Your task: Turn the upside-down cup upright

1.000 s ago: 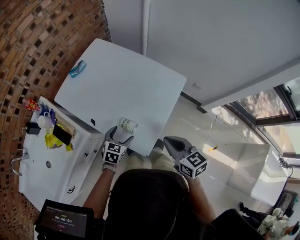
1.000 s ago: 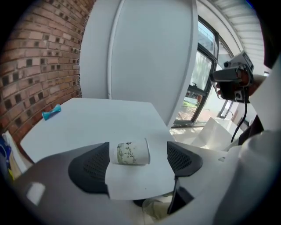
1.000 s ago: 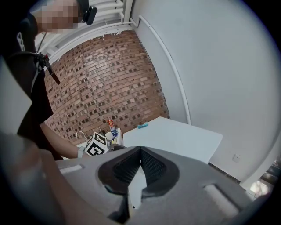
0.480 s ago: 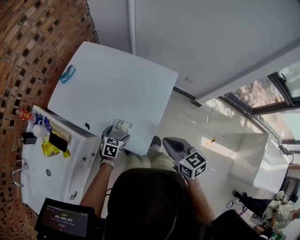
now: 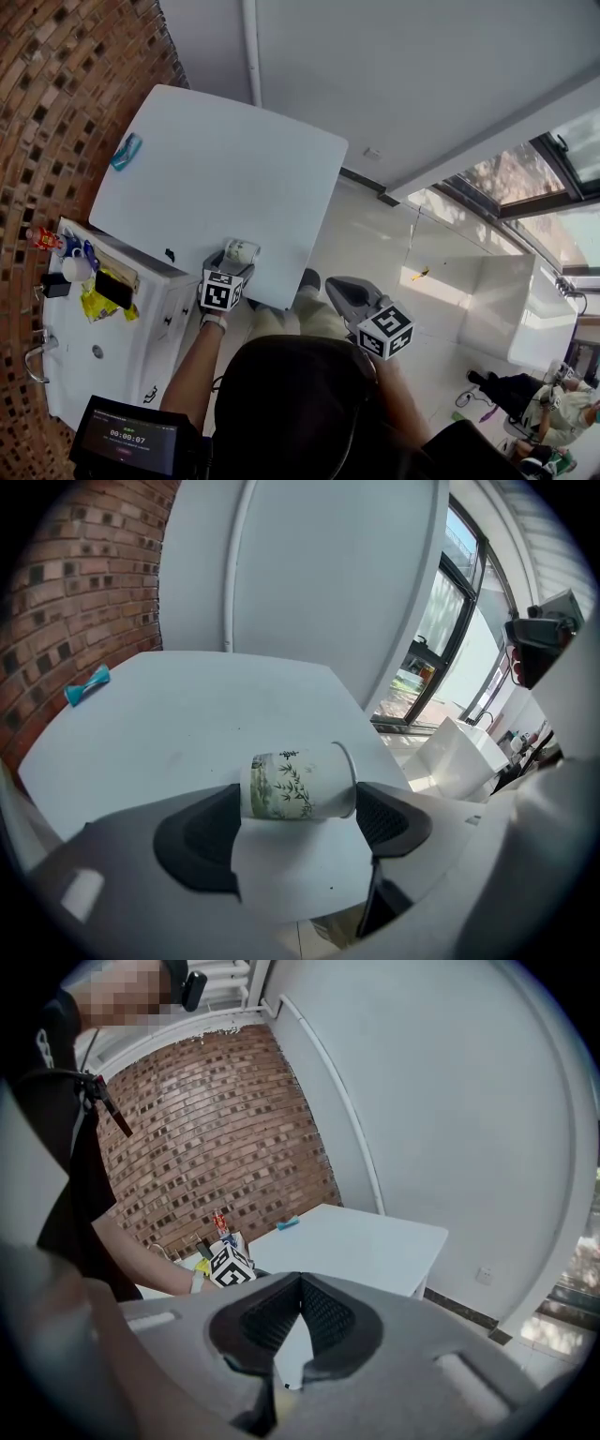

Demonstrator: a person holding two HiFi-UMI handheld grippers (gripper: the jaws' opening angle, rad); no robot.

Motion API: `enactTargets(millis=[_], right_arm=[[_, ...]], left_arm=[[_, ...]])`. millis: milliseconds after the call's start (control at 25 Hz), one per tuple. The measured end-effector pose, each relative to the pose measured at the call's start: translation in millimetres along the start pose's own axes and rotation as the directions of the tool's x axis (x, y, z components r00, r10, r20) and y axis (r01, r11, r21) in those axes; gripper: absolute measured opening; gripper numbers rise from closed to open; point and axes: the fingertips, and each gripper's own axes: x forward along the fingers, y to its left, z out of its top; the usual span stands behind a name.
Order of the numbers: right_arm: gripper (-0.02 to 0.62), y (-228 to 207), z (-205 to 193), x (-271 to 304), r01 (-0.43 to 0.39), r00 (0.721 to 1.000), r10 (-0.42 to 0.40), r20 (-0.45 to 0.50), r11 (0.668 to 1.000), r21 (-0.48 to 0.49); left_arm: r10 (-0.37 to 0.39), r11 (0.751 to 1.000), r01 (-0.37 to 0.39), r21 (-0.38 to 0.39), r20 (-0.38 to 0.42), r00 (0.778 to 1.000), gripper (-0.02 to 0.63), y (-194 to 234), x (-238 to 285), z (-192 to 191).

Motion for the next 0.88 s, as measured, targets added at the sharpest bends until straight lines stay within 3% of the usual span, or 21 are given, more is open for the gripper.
enactTargets(millis=[480, 880], right_arm=[[-0.008, 3, -3, 0, 0.004, 1.0, -0.004, -0.004, 1.0, 0.006], [-0.008, 3, -5, 2, 0.001, 1.0, -0.001, -0.01, 1.0, 0.008]], left_arm=[[-0.018, 0.999, 0.019, -0.041, 0.022, 1.0, 0.411, 0, -3, 1], [-0.109, 0.973, 0.127, -0.194, 0.101, 0.989, 0.411, -11, -3, 9]])
